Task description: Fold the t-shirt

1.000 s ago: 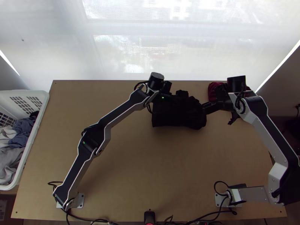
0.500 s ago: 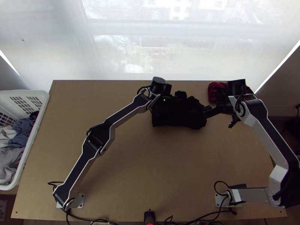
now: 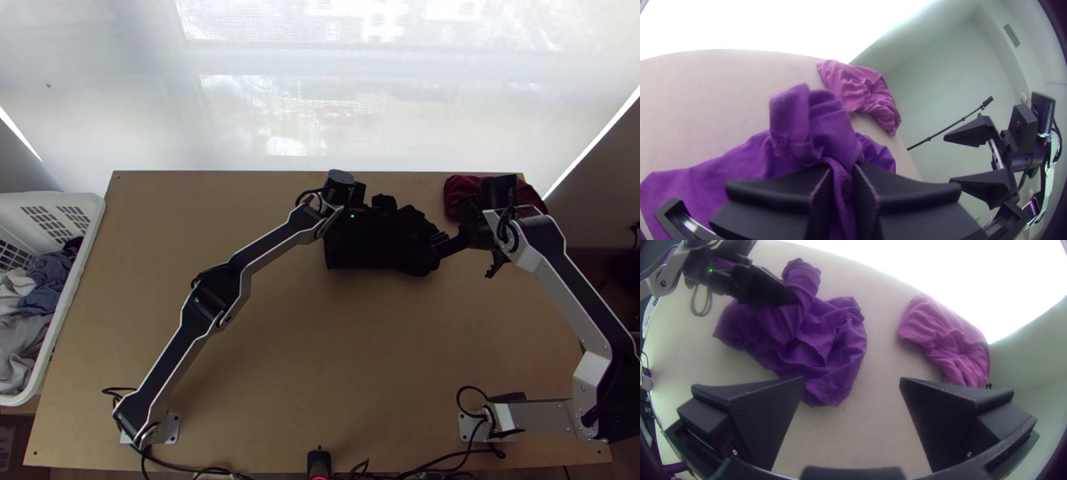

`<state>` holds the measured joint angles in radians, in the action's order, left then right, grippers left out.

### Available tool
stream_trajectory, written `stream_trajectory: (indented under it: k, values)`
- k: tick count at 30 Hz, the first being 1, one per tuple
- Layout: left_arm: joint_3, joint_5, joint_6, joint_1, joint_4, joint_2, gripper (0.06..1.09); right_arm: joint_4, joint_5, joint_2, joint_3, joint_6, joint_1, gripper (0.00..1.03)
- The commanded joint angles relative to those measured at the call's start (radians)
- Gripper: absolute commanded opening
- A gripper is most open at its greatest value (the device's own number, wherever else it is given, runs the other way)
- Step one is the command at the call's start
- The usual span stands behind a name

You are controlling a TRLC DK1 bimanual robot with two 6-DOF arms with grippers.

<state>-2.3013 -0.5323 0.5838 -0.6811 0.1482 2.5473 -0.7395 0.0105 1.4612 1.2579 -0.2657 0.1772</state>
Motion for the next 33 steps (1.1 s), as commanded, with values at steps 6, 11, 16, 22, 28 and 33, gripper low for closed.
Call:
stream_trajectory:
  k: [6, 11, 16, 22, 28, 33]
  values:
    - [0.000, -0.040, 0.036, 0.017, 0.010, -0.027, 1.04, 0.019, 0.008, 0.034, -0.009, -0.003, 0.004, 0.98]
    - [0.043, -0.061, 0.036, 0.117, 0.096, -0.157, 1.04, 0.051, 0.006, 0.068, 0.005, -0.003, 0.007, 0.98]
    - [0.106, -0.136, -0.033, 0.222, 0.271, -0.260, 1.03, 0.123, 0.006, 0.157, 0.086, -0.001, 0.058, 0.98]
    - [0.278, -0.140, -0.214, 0.222, 0.461, -0.312, 1.03, 0.140, 0.005, 0.358, 0.337, 0.010, 0.186, 0.98]
    - [0.384, -0.136, -0.246, 0.166, 0.461, -0.338, 1.03, 0.138, 0.000, 0.542, 0.448, 0.005, 0.268, 0.98]
    - [0.384, -0.123, -0.257, 0.144, 0.461, -0.337, 1.03, 0.134, -0.014, 0.553, 0.324, -0.006, 0.216, 0.98]
